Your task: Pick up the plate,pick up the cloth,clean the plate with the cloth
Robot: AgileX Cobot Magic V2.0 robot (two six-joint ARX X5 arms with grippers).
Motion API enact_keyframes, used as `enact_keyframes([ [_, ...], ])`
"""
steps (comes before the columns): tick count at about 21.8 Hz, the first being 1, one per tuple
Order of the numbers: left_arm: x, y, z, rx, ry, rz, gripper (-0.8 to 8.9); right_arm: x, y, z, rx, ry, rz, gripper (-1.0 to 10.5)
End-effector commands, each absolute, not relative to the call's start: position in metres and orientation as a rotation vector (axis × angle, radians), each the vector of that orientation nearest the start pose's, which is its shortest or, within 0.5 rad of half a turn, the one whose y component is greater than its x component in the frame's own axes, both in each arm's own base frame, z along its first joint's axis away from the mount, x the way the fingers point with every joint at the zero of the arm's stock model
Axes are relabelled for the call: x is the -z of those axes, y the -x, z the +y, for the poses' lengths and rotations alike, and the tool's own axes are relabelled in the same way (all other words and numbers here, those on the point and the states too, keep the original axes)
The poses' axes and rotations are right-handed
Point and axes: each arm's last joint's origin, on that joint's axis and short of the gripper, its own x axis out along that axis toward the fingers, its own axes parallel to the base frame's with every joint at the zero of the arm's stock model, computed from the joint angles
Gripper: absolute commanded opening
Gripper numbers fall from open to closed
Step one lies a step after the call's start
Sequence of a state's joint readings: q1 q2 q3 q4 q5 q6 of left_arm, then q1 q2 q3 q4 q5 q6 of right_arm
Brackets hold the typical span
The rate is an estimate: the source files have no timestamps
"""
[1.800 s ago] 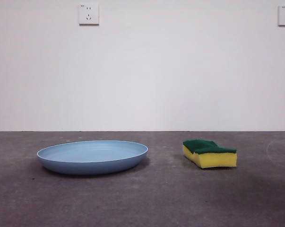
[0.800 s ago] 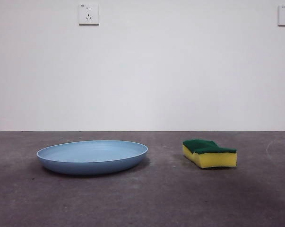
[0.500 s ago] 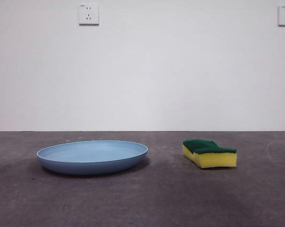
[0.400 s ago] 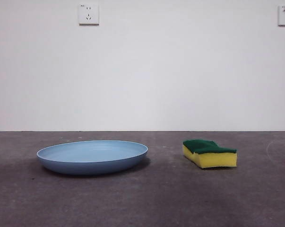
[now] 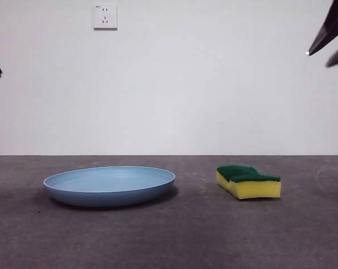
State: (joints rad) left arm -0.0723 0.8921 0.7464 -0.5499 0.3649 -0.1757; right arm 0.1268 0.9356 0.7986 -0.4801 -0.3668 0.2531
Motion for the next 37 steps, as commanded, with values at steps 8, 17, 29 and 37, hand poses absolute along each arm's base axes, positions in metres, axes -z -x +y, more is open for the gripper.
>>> enact_keyframes([
  [8,-0.264,-0.204,-0.024,0.309,0.280,0.709,4.05,-0.287,-0.190,0.035,-0.400,-0.300,0.676,6.0],
  [17,-0.256,-0.297,-0.045,0.347,0.220,0.894,4.05,-0.287,-0.190,0.035,-0.401,-0.300,0.676,6.0],
  [29,-0.173,-0.344,-0.074,0.277,0.078,1.148,4.05,-0.287,-0.190,0.035,-0.401,-0.300,0.677,6.0],
  [37,-0.151,-0.347,-0.084,0.282,0.054,1.205,2.53,-0.287,-0.190,0.035,-0.400,-0.300,0.676,6.0],
])
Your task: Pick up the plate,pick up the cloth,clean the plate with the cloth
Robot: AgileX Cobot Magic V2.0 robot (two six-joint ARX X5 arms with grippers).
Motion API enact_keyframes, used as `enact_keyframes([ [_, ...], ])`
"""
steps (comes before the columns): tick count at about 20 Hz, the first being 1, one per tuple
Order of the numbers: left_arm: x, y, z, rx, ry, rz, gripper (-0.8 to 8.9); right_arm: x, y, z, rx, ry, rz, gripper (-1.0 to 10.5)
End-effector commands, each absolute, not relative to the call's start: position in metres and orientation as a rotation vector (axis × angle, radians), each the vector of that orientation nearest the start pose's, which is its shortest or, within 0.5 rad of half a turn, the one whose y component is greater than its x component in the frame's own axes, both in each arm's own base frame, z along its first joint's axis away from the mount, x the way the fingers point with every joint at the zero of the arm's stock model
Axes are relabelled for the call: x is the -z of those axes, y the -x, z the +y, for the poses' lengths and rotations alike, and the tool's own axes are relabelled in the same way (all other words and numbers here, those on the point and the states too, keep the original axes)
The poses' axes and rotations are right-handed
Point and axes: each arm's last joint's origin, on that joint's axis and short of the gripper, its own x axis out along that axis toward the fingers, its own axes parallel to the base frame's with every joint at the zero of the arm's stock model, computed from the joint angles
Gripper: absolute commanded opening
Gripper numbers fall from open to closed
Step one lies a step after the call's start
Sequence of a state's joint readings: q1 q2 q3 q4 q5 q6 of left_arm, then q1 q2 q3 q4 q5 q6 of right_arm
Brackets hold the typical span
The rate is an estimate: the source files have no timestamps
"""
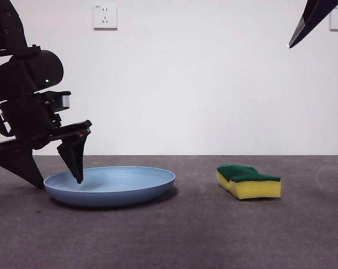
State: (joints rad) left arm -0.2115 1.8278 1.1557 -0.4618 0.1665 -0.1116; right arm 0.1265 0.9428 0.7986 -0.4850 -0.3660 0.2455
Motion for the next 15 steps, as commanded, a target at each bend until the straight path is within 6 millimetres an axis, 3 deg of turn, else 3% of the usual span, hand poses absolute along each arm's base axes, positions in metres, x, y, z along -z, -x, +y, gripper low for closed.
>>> enact_keyframes([
  [1,-0.151,-0.346,-0.085,0.283,0.047,1.204,1.05,-0.287,-0.190,0.035,-0.401,-0.300,0.676,6.0],
  [2,-0.151,-0.346,-0.085,0.286,0.043,1.202,-0.22,-0.287,-0.190,0.035,-0.401,-0.300,0.676,6.0],
  [10,-0.152,-0.346,-0.086,0.316,0.006,1.198,-0.08,-0.287,-0.190,0.035,-0.400,-0.308,0.683,6.0],
  [15,-0.174,-0.336,-0.084,0.345,0.015,1.189,-0.08,-0.292,-0.193,0.035,-0.416,-0.244,0.720,6.0],
])
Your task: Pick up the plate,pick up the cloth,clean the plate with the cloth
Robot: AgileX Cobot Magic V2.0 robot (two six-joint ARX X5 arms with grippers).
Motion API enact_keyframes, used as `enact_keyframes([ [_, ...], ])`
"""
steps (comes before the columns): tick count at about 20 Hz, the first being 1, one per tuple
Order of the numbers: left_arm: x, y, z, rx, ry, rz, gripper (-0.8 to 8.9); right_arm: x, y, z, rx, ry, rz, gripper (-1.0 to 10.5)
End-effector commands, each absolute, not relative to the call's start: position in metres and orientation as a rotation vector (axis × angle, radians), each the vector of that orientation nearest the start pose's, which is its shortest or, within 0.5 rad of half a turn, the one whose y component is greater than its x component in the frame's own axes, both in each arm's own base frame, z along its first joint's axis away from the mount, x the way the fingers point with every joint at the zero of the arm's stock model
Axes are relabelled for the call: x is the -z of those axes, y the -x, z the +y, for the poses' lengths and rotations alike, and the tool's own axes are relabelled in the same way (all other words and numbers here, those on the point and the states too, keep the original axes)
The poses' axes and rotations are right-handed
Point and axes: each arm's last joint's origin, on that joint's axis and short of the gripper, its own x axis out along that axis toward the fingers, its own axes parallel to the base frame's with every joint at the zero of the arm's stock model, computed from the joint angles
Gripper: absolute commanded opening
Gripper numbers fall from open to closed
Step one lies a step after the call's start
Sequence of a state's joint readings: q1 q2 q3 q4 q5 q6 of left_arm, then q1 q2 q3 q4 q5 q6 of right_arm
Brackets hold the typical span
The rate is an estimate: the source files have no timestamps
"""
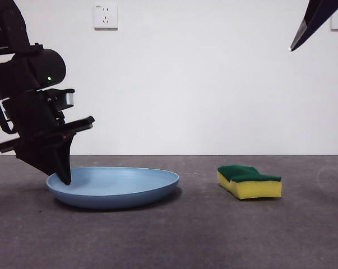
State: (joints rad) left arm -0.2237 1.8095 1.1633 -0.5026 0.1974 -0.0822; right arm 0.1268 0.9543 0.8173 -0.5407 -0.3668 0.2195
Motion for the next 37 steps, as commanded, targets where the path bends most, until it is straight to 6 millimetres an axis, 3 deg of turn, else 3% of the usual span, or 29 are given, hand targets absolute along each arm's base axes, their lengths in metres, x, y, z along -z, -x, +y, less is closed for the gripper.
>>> enact_keyframes([
  [1,-0.182,-0.333,-0.083,0.352,0.009,1.171,-0.08,-0.296,-0.197,0.036,-0.420,-0.222,0.730,6.0],
  [7,-0.244,-0.308,-0.078,0.374,0.003,1.003,-0.08,-0.314,-0.238,0.057,-0.460,-0.062,0.909,5.9],
  [13,-0.288,-0.281,-0.071,0.384,0.006,0.869,-0.08,-0.283,-0.289,0.098,-0.462,0.080,1.074,5.9],
  [19,-0.289,-0.274,-0.076,0.402,-0.004,0.895,-0.08,-0.230,-0.329,0.133,-0.423,0.218,1.174,5.9],
  [25,-0.289,-0.271,-0.087,0.439,-0.022,0.896,-0.08,-0.186,-0.349,0.144,-0.405,0.246,1.214,5.9],
  [28,-0.289,-0.270,-0.090,0.448,-0.028,0.896,-0.08,-0.179,-0.353,0.145,-0.401,0.248,1.211,5.9],
  [30,-0.289,-0.270,-0.090,0.448,-0.028,0.896,-0.08,-0.177,-0.353,0.146,-0.401,0.248,1.215,5.0],
  [33,-0.289,-0.270,-0.090,0.448,-0.028,0.896,-0.08,-0.173,-0.354,0.146,-0.402,0.249,1.227,4.7],
  [37,-0.289,-0.270,-0.090,0.448,-0.028,0.896,-0.08,-0.173,-0.354,0.146,-0.402,0.249,1.230,2.5],
])
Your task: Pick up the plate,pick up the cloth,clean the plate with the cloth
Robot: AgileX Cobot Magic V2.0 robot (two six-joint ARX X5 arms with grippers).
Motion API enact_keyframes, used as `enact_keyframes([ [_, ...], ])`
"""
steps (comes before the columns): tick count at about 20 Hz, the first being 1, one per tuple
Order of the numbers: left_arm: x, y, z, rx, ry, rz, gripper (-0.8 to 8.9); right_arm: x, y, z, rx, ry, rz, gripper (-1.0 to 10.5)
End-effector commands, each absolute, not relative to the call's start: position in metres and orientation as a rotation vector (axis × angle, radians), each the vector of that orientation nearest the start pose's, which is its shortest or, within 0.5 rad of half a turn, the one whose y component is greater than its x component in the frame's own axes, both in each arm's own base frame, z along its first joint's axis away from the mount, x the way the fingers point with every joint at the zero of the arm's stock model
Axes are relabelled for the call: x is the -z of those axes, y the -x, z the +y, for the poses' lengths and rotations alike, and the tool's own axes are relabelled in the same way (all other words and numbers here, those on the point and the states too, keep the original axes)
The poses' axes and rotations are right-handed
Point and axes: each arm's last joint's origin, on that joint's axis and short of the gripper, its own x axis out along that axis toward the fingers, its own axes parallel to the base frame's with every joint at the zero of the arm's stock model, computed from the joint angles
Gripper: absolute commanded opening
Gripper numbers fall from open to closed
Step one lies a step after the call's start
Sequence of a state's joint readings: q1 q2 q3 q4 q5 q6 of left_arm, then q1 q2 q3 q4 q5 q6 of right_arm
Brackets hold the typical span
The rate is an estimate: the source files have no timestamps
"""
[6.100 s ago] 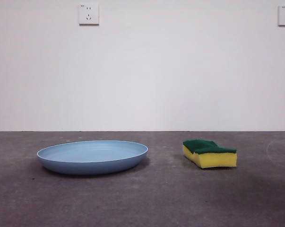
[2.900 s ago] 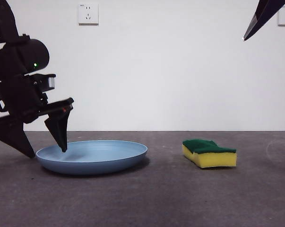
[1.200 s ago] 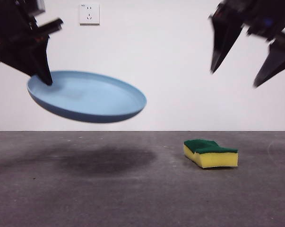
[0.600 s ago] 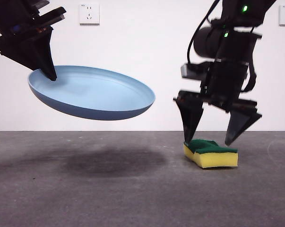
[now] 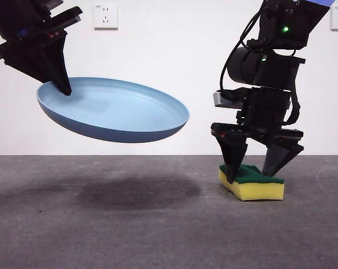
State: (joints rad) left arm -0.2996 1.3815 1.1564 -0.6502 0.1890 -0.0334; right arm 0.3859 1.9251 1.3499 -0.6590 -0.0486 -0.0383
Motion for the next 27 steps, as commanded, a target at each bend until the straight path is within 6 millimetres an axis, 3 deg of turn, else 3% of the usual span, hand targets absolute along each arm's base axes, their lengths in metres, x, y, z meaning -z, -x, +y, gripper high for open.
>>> enact_keyframes([
  [1,-0.289,-0.270,-0.090,0.448,-0.028,0.896,-0.08,-0.173,-0.354,0.146,-0.402,0.250,1.234,2.1],
  [5,-0.289,-0.270,-0.090,0.448,-0.028,0.897,-0.08,-0.172,-0.353,0.146,-0.407,0.248,1.244,-0.2],
  [9,-0.289,-0.270,-0.090,0.436,-0.034,0.891,-0.08,-0.178,-0.351,0.145,-0.399,0.233,1.241,-0.2],
  [11,-0.288,-0.273,-0.089,0.396,-0.052,0.878,-0.08,-0.200,-0.344,0.145,-0.450,0.178,1.189,-0.2],
  [16,-0.286,-0.278,-0.093,0.401,-0.045,0.857,-0.08,-0.293,-0.300,0.148,-0.646,0.021,0.951,-0.2],
  [19,-0.288,-0.277,-0.099,0.415,-0.023,0.842,-0.08,-0.323,-0.271,0.168,-0.738,0.038,0.834,-0.2],
  [22,-0.288,-0.273,-0.109,0.532,0.024,0.855,-0.08,-0.324,-0.260,0.192,-0.737,0.092,0.781,-0.2],
  [27,-0.288,-0.269,-0.116,0.650,0.065,0.882,-0.08,-0.304,-0.261,0.222,-0.652,0.191,0.771,-0.2],
])
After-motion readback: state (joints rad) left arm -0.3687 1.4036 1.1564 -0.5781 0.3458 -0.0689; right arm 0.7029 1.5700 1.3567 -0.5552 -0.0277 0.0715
